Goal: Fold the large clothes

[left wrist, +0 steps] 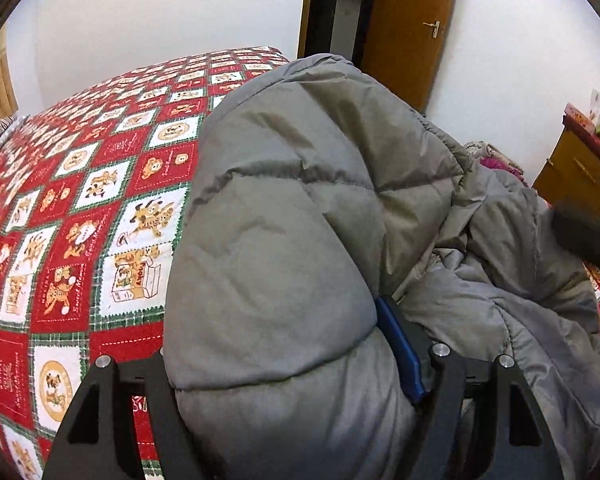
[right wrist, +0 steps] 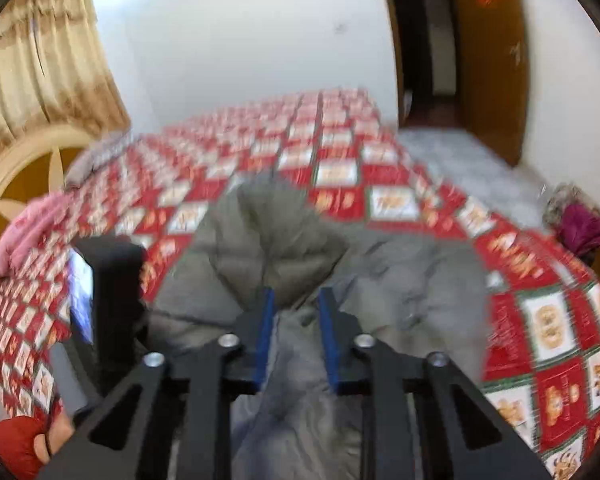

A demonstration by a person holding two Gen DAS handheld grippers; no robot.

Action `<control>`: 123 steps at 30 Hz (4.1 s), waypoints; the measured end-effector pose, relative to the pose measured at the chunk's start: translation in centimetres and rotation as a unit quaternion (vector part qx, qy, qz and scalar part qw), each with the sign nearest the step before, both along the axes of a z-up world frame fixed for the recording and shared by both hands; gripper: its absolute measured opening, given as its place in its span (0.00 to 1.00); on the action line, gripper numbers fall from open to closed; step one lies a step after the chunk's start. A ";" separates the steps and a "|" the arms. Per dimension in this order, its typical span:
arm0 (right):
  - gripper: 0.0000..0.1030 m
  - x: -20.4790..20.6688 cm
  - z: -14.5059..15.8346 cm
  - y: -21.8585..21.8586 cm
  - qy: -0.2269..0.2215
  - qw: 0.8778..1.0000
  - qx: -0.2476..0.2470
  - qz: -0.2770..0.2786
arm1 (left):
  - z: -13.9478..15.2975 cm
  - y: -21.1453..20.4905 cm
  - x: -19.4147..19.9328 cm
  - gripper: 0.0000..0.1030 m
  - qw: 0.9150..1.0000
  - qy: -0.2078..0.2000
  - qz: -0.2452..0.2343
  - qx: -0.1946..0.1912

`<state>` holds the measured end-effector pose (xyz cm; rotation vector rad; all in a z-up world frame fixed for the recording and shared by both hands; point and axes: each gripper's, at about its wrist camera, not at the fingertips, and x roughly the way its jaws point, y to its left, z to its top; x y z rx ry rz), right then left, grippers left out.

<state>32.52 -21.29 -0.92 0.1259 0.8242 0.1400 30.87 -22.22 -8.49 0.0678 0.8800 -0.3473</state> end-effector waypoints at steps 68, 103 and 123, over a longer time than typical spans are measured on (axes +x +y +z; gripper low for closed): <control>0.00 -4.2 -6.1 -5.6 0.025 0.984 0.005 -0.177 | 0.3 -1.0 2.2 0.99 0.992 -0.052 0.025 0.109; 0.71 -24.2 0.9 0.9 -0.087 0.972 -0.008 -0.219 | 4.8 6.1 -17.6 0.99 0.990 -0.114 0.023 0.078; 1.00 -34.8 7.2 6.6 -0.208 0.948 -0.084 -0.225 | 10.3 12.4 -30.5 0.99 0.982 -0.178 0.054 0.018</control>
